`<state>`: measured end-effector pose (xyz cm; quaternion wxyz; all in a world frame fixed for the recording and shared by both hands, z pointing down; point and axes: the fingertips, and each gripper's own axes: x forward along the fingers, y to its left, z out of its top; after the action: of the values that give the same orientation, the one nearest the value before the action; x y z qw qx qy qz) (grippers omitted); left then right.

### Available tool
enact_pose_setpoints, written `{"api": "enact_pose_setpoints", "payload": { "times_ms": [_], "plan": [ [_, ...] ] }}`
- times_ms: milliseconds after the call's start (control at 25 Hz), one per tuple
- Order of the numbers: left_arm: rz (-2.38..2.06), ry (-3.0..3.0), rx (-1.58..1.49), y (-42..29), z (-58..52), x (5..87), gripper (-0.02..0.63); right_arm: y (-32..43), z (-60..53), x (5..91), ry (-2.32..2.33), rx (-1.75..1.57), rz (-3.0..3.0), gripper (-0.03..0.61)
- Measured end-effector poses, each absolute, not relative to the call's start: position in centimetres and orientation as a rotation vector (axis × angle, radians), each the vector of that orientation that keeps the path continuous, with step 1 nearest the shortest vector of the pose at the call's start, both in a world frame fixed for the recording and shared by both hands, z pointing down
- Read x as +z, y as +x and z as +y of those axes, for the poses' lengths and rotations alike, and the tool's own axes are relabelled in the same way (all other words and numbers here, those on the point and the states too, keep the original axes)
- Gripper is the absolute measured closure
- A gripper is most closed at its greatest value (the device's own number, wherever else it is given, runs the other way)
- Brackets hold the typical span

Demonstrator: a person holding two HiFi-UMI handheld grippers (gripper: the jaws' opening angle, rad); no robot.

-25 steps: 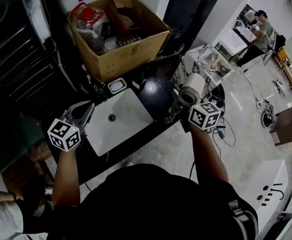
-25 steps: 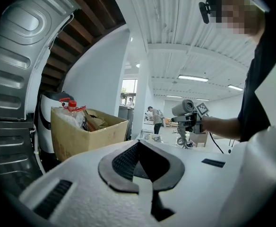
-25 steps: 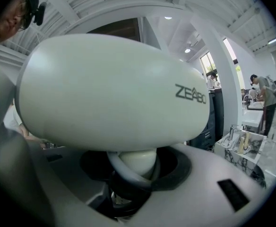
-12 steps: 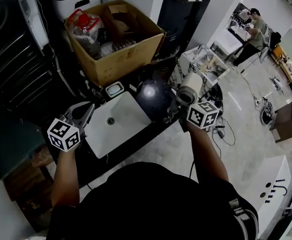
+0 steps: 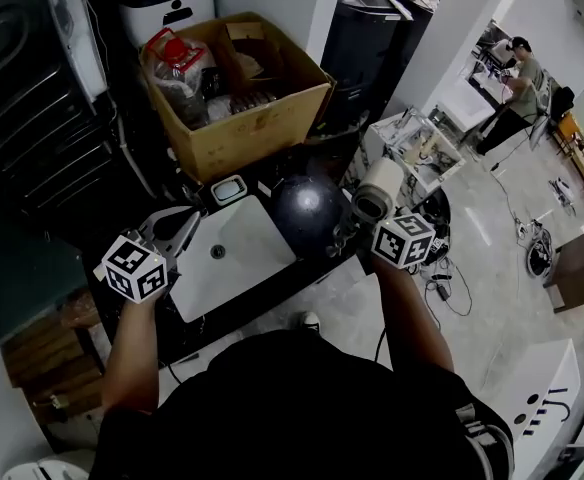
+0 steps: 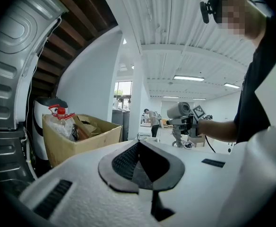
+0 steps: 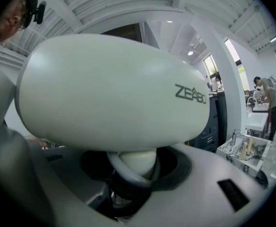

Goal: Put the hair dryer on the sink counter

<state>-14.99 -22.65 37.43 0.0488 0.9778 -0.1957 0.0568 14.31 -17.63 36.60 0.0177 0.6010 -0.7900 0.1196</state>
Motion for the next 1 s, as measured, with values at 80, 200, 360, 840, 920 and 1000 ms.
{"api": "enact_pose_setpoints", "payload": {
  "times_ms": [80, 200, 360, 840, 920, 1000],
  "plan": [
    [-0.603, 2.969, 0.131, -13.4, -22.3, 36.7, 0.598, 15.7, -17.8, 36.2, 1.848, 0.363, -2.470, 0.393],
    [-0.612, 2.954, 0.092, -11.1, -21.7, 36.0, 0.599, 17.8, -18.4, 35.7, 1.820, 0.351, -2.488, 0.393],
    [-0.691, 2.954, 0.073, -8.4, -22.2, 35.5, 0.598, 20.8, -19.7, 35.5, 1.775, 0.347, -2.507, 0.393],
    [-0.830, 2.909, 0.023, -4.0, -23.5, 35.2, 0.598, 25.6, -23.5, 34.9, 1.660, 0.332, -2.557, 0.393],
    [-0.848, 2.903, 0.024, -3.8, -23.7, 35.3, 0.598, 25.7, -24.0, 35.1, 1.643, 0.332, -2.566, 0.393],
    [-0.866, 2.896, 0.024, -3.7, -23.9, 35.4, 0.598, 25.9, -24.4, 35.3, 1.625, 0.333, -2.573, 0.393]
  ]
}}
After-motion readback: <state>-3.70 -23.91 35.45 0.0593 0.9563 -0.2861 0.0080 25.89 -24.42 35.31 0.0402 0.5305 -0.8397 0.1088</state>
